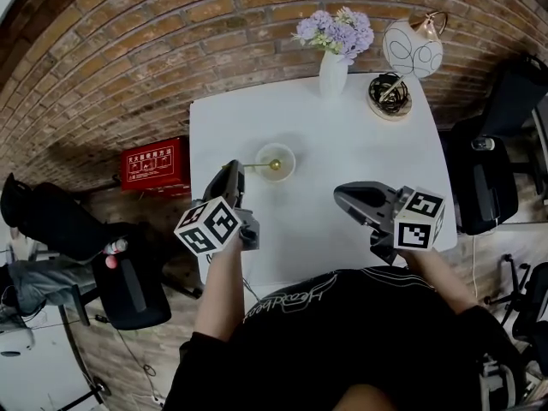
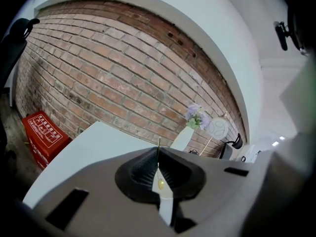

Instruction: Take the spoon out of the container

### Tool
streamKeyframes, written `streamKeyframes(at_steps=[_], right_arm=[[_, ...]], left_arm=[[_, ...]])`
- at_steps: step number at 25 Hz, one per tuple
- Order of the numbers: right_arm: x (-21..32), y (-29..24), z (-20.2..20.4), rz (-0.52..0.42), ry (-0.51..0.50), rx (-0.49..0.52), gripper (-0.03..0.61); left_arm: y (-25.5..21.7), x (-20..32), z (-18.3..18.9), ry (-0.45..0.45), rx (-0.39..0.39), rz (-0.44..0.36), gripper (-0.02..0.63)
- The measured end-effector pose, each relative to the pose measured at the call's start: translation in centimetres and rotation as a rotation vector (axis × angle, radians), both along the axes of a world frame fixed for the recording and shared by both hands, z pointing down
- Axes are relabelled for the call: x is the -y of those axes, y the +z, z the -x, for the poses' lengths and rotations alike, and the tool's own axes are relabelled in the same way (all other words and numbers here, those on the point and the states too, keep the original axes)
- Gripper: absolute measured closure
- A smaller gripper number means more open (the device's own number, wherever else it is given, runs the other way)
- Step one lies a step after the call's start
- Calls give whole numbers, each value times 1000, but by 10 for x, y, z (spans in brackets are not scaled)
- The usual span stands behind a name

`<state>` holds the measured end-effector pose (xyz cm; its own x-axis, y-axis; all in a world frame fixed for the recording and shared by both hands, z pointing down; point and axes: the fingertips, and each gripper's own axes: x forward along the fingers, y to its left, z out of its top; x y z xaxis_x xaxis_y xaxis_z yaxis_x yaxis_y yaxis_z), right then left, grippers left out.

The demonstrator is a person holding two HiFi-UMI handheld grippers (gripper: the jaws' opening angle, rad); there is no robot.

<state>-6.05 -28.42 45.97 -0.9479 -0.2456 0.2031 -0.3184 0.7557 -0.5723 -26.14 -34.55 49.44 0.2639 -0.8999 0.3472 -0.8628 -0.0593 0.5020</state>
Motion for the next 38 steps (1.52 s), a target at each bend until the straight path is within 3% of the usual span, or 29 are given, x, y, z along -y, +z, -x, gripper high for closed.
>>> streamKeyframes(at_steps=[8,14,29,38], right_arm=[[-20,-15,-5,-36,8,9,581],[-32,-31,-6,-70,26,37,581],[-71,-49,6,-126,28,54,581],[-88,-49,3,-146,76,41,581]], left_arm=[[-60,-28,-11,21,42,-112,607],[-96,-61,-26,70,53,-142,607],[-98,-141,-89,244,89,-127,607],[-94,-173,-93,261,103,-112,607]])
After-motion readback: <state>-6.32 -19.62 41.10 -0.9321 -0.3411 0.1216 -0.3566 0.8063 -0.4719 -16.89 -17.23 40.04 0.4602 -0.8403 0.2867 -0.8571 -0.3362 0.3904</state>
